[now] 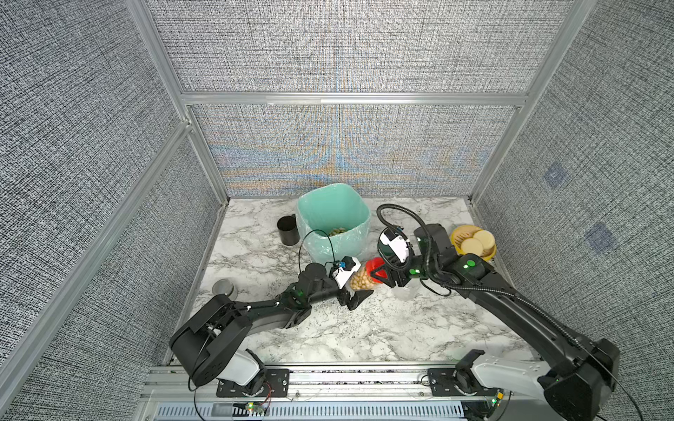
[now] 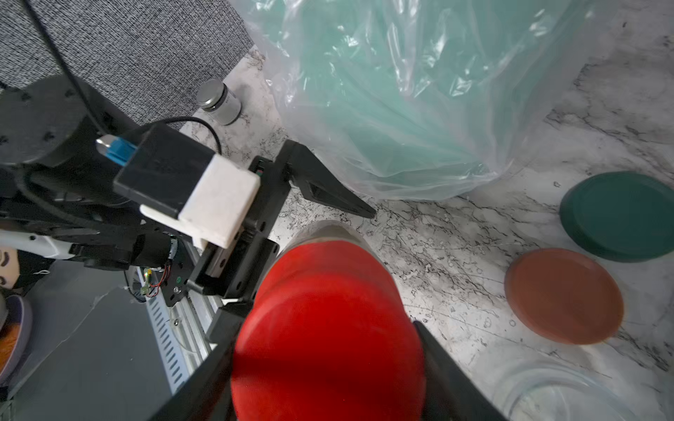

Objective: Empty moldy peanuts from jars
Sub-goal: Pick up the jar from the center of the board.

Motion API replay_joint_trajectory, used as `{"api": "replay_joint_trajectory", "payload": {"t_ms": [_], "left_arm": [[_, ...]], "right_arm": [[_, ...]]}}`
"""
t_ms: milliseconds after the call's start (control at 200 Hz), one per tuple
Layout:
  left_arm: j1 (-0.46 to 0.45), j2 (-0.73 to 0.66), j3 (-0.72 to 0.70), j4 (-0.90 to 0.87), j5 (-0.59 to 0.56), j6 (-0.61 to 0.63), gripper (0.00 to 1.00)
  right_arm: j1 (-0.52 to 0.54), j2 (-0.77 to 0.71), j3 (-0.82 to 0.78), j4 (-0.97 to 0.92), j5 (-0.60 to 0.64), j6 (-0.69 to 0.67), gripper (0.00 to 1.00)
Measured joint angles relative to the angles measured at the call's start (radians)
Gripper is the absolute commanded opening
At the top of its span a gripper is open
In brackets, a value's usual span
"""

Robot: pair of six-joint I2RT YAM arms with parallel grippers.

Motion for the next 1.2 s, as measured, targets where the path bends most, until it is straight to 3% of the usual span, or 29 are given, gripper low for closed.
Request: {"api": "replay_joint_trajectory", "payload": {"t_ms": [115, 190, 425, 500, 586, 631, 661, 676, 691, 1201], "left_arm": [[0.000, 0.020, 0.008, 0.034, 0.038, 0.000, 1.00], [0.000, 0.025, 0.014, 0.037, 0.064, 0.000, 0.93], [0.000, 0.030, 0.029, 0.014, 0.134, 0.009, 0.42], [0.001, 0.030, 0.036, -0.001, 0.135, 0.006, 0.38], [0.003, 0.030, 0.044, -0.018, 0.138, 0.005, 0.43], [0.003, 0.030, 0.046, -0.023, 0.139, 0.003, 0.63], [0.003, 0.030, 0.046, -0.026, 0.138, 0.004, 0.80], [0.003, 0.030, 0.046, -0.027, 0.138, 0.003, 0.96], [0.003, 0.029, 0.046, -0.029, 0.137, 0.003, 0.99], [0.000, 0.005, 0.039, 0.045, 0.155, -0.023, 1.00]], "right_arm": [[-0.011, -0.003, -0.003, 0.016, -0.056, -0.023, 0.00], [-0.021, -0.009, -0.009, 0.023, -0.082, -0.037, 0.00], [-0.036, 0.006, -0.004, 0.040, -0.124, -0.084, 0.00], [-0.038, 0.012, 0.000, 0.037, -0.128, -0.096, 0.00], [-0.042, 0.015, 0.005, 0.032, -0.131, -0.105, 0.00], [-0.042, 0.017, 0.005, 0.032, -0.132, -0.113, 0.00], [-0.042, 0.018, 0.005, 0.031, -0.134, -0.116, 0.00], [-0.042, 0.019, 0.005, 0.031, -0.135, -0.119, 0.00], [-0.042, 0.019, 0.005, 0.031, -0.137, -0.121, 0.00], [-0.042, 0.045, 0.001, -0.001, -0.198, -0.154, 0.00]]}}
